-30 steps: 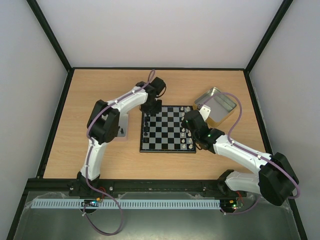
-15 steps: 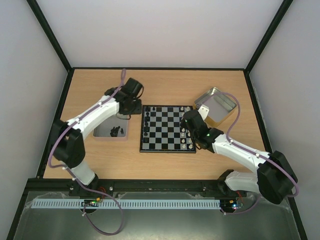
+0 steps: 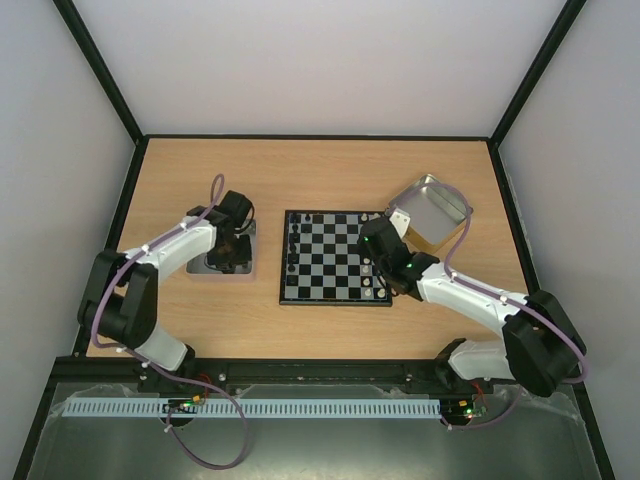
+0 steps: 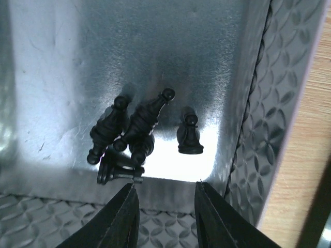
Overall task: Set up the chess pieces on the board
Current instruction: Pick up the chess piece from the storage box, then place the chess piece on the chessboard, then pick up the chess piece from the storage box.
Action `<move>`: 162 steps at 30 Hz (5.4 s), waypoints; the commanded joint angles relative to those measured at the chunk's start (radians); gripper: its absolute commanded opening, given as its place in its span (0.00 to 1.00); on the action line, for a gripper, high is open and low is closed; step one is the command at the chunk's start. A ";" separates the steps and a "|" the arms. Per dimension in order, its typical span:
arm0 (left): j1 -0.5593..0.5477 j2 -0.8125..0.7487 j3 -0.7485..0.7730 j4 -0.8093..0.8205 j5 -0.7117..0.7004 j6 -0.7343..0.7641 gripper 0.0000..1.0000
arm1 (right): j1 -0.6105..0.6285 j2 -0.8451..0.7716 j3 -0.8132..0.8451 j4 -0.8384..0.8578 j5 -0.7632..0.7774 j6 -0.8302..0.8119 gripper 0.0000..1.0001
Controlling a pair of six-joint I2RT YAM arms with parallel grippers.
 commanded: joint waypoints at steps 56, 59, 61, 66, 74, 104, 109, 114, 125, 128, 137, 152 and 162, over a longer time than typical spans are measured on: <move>-0.134 0.034 0.304 0.027 0.028 0.019 0.09 | -0.004 -0.072 0.003 0.006 0.123 0.034 0.35; -0.195 0.077 0.387 0.016 0.022 0.014 0.10 | -0.003 -0.091 -0.004 -0.008 0.153 0.045 0.35; -0.233 0.114 0.436 0.014 0.020 0.015 0.11 | -0.004 -0.110 -0.012 -0.018 0.178 0.058 0.35; -0.313 0.236 0.534 -0.004 0.013 0.012 0.12 | -0.003 -0.175 -0.044 -0.028 0.231 0.074 0.35; -0.362 0.375 0.584 -0.032 -0.010 0.001 0.13 | -0.003 -0.213 -0.064 -0.039 0.247 0.079 0.36; -0.317 0.588 0.660 -0.021 -0.087 0.011 0.14 | -0.003 -0.189 -0.068 -0.023 0.212 0.070 0.36; -0.314 0.599 0.662 -0.022 -0.086 0.017 0.15 | -0.004 -0.187 -0.068 -0.022 0.211 0.069 0.36; -0.313 0.607 0.664 -0.023 -0.080 0.021 0.18 | -0.003 -0.184 -0.068 -0.020 0.209 0.069 0.36; -0.314 0.597 0.664 -0.017 -0.038 0.036 0.22 | -0.004 -0.183 -0.068 -0.021 0.206 0.071 0.36; -0.314 0.589 0.663 -0.018 -0.036 0.037 0.24 | -0.004 -0.183 -0.068 -0.020 0.205 0.071 0.36; -0.314 0.565 0.669 -0.013 -0.002 0.042 0.27 | -0.003 -0.192 -0.068 -0.023 0.205 0.074 0.36; -0.296 0.369 0.682 -0.063 -0.106 0.008 0.39 | -0.003 -0.208 -0.064 -0.023 0.200 0.076 0.36; -0.087 0.063 0.303 0.009 -0.148 -0.077 0.43 | -0.003 -0.178 -0.059 0.000 0.175 0.074 0.36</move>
